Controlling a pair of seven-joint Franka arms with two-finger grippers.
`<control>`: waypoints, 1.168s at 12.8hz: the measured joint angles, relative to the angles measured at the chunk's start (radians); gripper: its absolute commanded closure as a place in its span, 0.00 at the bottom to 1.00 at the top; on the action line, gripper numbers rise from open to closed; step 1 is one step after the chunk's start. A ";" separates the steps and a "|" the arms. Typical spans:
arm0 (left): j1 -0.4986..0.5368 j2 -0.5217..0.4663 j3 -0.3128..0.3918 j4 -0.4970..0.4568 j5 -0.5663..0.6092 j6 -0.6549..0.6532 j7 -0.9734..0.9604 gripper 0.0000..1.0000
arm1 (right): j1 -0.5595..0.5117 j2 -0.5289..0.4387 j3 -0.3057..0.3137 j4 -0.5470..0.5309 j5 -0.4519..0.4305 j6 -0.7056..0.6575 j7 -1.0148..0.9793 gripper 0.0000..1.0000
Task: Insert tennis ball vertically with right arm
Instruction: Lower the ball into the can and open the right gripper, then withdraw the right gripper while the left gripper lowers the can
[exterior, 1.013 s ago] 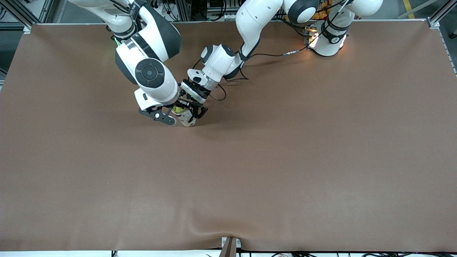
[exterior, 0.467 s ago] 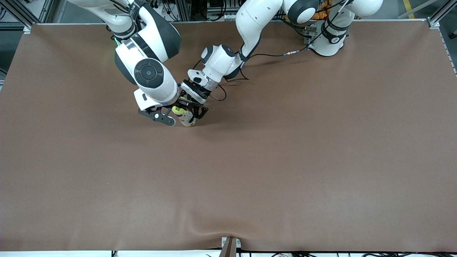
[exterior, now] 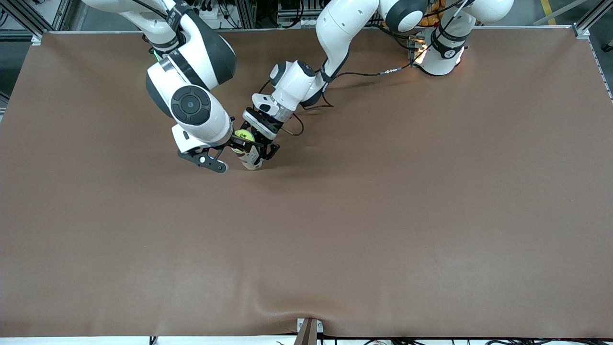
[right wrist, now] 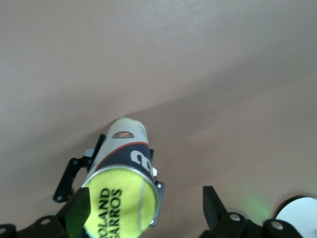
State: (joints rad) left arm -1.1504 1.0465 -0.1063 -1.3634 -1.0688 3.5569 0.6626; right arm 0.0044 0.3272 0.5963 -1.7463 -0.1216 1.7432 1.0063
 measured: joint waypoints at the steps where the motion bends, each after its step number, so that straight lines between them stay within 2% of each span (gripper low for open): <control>1: -0.001 0.000 0.000 0.000 0.000 -0.001 0.000 0.21 | 0.000 0.007 0.000 -0.007 -0.008 0.000 -0.001 0.00; 6: 0.000 0.002 0.001 0.000 0.000 -0.001 0.000 0.20 | -0.012 0.038 0.002 0.008 -0.021 -0.020 -0.049 0.00; 7: -0.001 0.002 0.001 0.000 0.000 -0.001 0.000 0.18 | -0.032 0.036 0.002 0.037 -0.021 -0.060 -0.095 0.00; 8: -0.001 0.002 0.001 0.000 0.000 -0.001 0.000 0.05 | -0.060 0.033 0.002 0.079 -0.021 -0.112 -0.145 0.00; 9: -0.001 0.003 0.000 0.000 0.000 -0.001 -0.001 0.00 | -0.089 0.028 0.002 0.126 -0.021 -0.173 -0.190 0.00; 11: -0.001 0.005 -0.001 0.000 0.000 -0.009 -0.001 0.00 | -0.140 0.011 0.001 0.206 -0.023 -0.265 -0.256 0.00; 15: -0.004 0.006 -0.004 0.002 0.000 -0.011 -0.002 0.00 | -0.286 -0.024 0.000 0.314 -0.029 -0.344 -0.482 0.00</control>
State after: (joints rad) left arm -1.1545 1.0524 -0.1101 -1.3618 -1.0689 3.5462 0.6607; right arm -0.2811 0.3034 0.5958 -1.4326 -0.1509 1.3992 0.5241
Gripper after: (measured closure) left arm 0.000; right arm 0.000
